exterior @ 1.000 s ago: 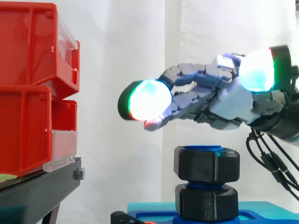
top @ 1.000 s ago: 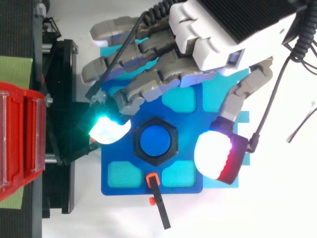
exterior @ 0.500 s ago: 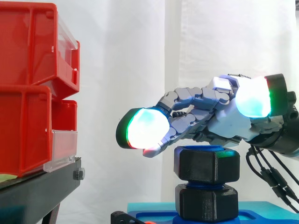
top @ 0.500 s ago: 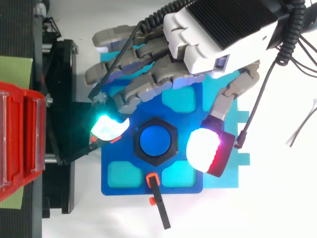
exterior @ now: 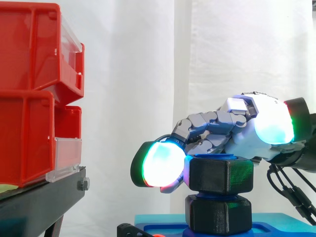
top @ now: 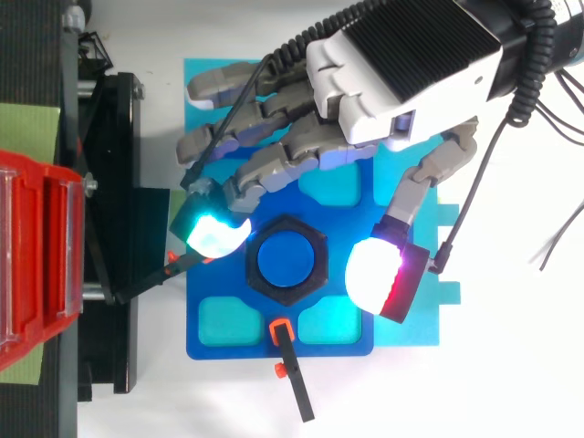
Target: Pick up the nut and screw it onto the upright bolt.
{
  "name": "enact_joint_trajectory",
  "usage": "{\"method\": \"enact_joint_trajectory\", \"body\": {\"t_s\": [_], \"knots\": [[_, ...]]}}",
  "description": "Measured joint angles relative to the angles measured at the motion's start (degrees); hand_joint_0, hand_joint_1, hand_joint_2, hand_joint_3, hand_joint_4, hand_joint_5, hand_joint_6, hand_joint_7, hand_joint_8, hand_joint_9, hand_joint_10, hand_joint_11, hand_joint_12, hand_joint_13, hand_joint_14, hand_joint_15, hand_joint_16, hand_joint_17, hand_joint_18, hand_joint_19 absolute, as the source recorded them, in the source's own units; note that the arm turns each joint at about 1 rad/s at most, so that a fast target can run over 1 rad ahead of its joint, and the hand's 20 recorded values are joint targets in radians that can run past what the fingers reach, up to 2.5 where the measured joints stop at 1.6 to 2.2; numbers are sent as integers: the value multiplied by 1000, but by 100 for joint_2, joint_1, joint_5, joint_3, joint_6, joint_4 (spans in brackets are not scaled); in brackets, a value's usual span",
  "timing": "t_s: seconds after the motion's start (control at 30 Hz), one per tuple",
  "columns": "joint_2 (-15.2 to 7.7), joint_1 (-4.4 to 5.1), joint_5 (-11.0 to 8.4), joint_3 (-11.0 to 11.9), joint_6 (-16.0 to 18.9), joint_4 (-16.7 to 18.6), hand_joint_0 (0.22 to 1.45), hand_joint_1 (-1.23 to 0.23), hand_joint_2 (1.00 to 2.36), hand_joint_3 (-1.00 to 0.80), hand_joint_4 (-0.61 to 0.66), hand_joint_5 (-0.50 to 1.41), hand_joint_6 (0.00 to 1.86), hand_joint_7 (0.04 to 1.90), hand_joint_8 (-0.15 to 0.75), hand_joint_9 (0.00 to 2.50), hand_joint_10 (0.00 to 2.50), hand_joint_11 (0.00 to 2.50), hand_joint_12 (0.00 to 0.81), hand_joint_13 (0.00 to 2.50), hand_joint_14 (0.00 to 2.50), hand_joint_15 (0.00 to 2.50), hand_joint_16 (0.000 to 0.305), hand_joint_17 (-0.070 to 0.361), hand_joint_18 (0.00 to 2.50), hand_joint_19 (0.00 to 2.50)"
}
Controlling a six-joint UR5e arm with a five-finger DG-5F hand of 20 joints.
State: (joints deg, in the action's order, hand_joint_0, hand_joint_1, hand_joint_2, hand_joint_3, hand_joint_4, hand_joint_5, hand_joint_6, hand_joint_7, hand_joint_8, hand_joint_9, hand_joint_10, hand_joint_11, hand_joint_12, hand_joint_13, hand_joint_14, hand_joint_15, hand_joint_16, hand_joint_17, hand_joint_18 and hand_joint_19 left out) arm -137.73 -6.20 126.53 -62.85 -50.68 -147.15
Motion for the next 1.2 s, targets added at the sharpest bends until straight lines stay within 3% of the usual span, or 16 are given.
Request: {"method": "enact_joint_trajectory", "body": {"t_s": [0.57,0.83,1.03,1.2], "knots": [[5,-34,57,1,7,59,449,-290,1000,-500,224,-103,504,1298,280,460,0,0,369,244,0,0,45,101,0,0],[6,-103,137,3,6,96,455,-293,1000,-500,226,-71,502,1446,286,520,0,0,358,306,0,0,43,98,0,0],[4,-159,171,8,8,98,468,-305,1000,-500,243,-22,500,1513,290,716,0,0,340,400,0,0,41,92,123,0],[7,-200,214,24,7,93,484,-297,1000,-500,211,-3,532,1449,278,888,0,0,321,495,0,0,38,86,212,0]]}}
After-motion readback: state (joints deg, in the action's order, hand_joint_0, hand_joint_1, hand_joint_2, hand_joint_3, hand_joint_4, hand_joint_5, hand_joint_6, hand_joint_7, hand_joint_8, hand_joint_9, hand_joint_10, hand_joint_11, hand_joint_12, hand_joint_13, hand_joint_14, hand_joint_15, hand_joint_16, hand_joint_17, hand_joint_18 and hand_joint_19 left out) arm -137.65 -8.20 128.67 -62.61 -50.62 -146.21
